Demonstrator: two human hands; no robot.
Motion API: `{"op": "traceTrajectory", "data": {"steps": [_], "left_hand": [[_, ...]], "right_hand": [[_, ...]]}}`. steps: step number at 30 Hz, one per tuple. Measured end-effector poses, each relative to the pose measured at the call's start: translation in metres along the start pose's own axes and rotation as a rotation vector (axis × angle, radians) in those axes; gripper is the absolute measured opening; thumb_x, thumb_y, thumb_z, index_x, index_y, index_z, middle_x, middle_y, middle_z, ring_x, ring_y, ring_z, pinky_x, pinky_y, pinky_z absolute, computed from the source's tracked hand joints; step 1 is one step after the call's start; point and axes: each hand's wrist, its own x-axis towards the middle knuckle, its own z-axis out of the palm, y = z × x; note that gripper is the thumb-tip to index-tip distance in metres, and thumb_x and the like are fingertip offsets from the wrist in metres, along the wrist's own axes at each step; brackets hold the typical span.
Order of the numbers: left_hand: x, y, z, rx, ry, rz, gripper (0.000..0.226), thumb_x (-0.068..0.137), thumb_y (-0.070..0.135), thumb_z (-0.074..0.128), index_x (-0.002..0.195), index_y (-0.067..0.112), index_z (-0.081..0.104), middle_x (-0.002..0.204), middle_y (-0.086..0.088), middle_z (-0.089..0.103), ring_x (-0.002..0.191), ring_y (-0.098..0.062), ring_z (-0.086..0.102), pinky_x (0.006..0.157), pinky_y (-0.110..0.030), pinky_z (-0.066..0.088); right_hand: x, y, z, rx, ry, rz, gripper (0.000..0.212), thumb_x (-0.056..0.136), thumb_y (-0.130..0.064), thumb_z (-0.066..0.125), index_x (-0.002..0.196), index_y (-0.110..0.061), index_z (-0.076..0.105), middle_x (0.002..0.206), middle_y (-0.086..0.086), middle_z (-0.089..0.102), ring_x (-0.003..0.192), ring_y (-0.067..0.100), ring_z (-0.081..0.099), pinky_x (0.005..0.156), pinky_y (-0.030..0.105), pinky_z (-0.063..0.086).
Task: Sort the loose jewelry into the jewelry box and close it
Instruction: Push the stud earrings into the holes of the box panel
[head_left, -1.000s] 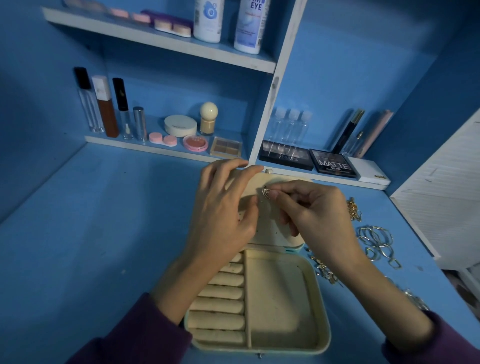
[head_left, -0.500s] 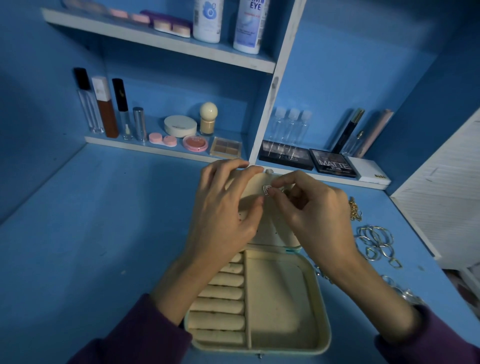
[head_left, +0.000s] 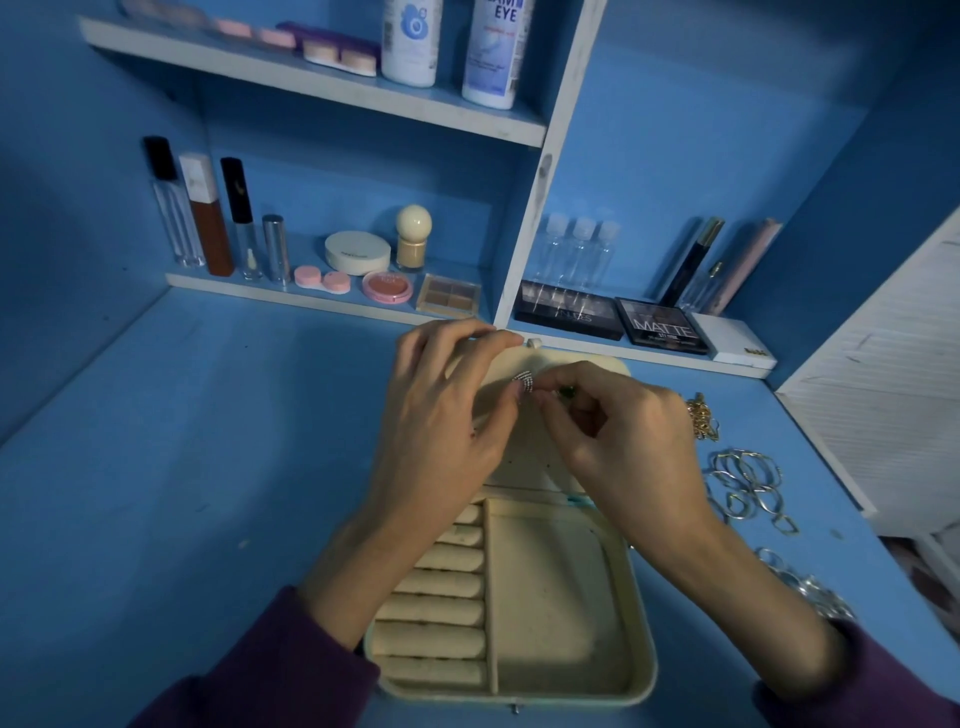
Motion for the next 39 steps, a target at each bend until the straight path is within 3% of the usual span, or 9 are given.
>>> {"op": "traceTrajectory", "data": {"steps": [5,9,14,19,22,27,31,37,39], "left_hand": [[0.000,-0.001,0.001,-0.006,0.021,0.002,0.032,0.088,0.030,0.054,0.114,0.014,0.066,0.110,-0.002,0.058,0.107,-0.020,0.046,0.095,-0.018,0.030],[0.000,-0.001,0.001,-0.010,0.030,0.003,0.032,0.088,0.031,0.056,0.113,0.014,0.066,0.109,-0.003,0.058,0.106,-0.019,0.045,0.094,-0.017,0.030],[0.000,-0.002,0.000,-0.019,0.020,-0.004,0.033,0.088,0.032,0.056,0.115,0.016,0.065,0.110,-0.002,0.057,0.107,-0.016,0.042,0.094,-0.015,0.027],[0.000,-0.001,0.001,-0.019,0.010,-0.013,0.032,0.087,0.030,0.059,0.115,0.016,0.065,0.110,-0.003,0.057,0.107,-0.017,0.042,0.094,-0.017,0.027],[0.000,-0.001,0.000,-0.019,0.009,-0.012,0.031,0.088,0.030,0.058,0.115,0.016,0.065,0.110,-0.002,0.057,0.107,-0.017,0.042,0.095,-0.013,0.026],[0.000,0.000,-0.001,-0.022,0.007,-0.011,0.033,0.088,0.032,0.056,0.115,0.016,0.065,0.111,-0.002,0.057,0.107,-0.017,0.042,0.096,-0.007,0.022],[0.000,0.000,-0.001,-0.020,-0.004,-0.014,0.034,0.088,0.034,0.054,0.115,0.015,0.065,0.111,-0.003,0.057,0.107,-0.018,0.041,0.095,-0.016,0.026],[0.000,0.000,-0.002,-0.023,-0.008,-0.014,0.035,0.087,0.033,0.055,0.115,0.015,0.065,0.110,-0.004,0.057,0.107,-0.019,0.042,0.097,-0.007,0.022],[0.000,0.000,-0.002,-0.025,-0.010,-0.012,0.035,0.087,0.033,0.054,0.116,0.015,0.065,0.110,-0.004,0.057,0.107,-0.018,0.042,0.097,-0.008,0.022]], "right_hand": [[0.002,0.003,-0.008,0.051,-0.061,0.021,0.015,0.080,-0.027,0.059,0.087,-0.027,0.072,0.054,-0.015,0.053,0.050,0.006,0.047,0.053,0.030,0.045],[0.008,0.010,-0.026,0.195,0.002,0.080,0.013,0.082,-0.019,0.060,0.088,-0.022,0.071,0.071,-0.005,0.064,0.064,0.011,0.055,0.058,0.012,0.038],[0.015,0.041,-0.042,0.289,-0.001,0.262,0.020,0.087,-0.010,0.062,0.085,-0.029,0.069,0.066,-0.006,0.060,0.062,0.008,0.052,0.061,0.027,0.045],[0.013,0.079,-0.049,0.291,-0.293,0.415,0.020,0.086,-0.008,0.062,0.086,-0.026,0.071,0.069,-0.002,0.058,0.063,0.008,0.049,0.063,0.022,0.040],[0.007,0.099,-0.046,0.128,-0.408,0.374,0.023,0.085,-0.006,0.064,0.081,-0.028,0.070,0.073,-0.003,0.067,0.060,0.008,0.053,0.058,0.013,0.040],[-0.002,0.118,-0.036,-0.054,-0.487,0.287,0.027,0.083,0.001,0.061,0.083,-0.023,0.071,0.080,-0.005,0.068,0.073,0.003,0.059,0.068,0.001,0.038],[-0.004,0.125,-0.030,-0.080,-0.503,0.251,0.023,0.083,0.003,0.059,0.089,-0.015,0.073,0.080,-0.005,0.067,0.072,-0.003,0.056,0.068,-0.002,0.036],[0.004,0.129,-0.022,-0.078,-0.492,0.198,0.016,0.085,-0.003,0.063,0.091,-0.013,0.074,0.085,-0.002,0.071,0.075,0.010,0.061,0.069,0.000,0.038],[0.007,0.129,-0.021,-0.078,-0.510,0.183,0.016,0.084,-0.003,0.064,0.090,-0.012,0.075,0.086,-0.002,0.072,0.070,0.004,0.059,0.068,0.001,0.038]]}}
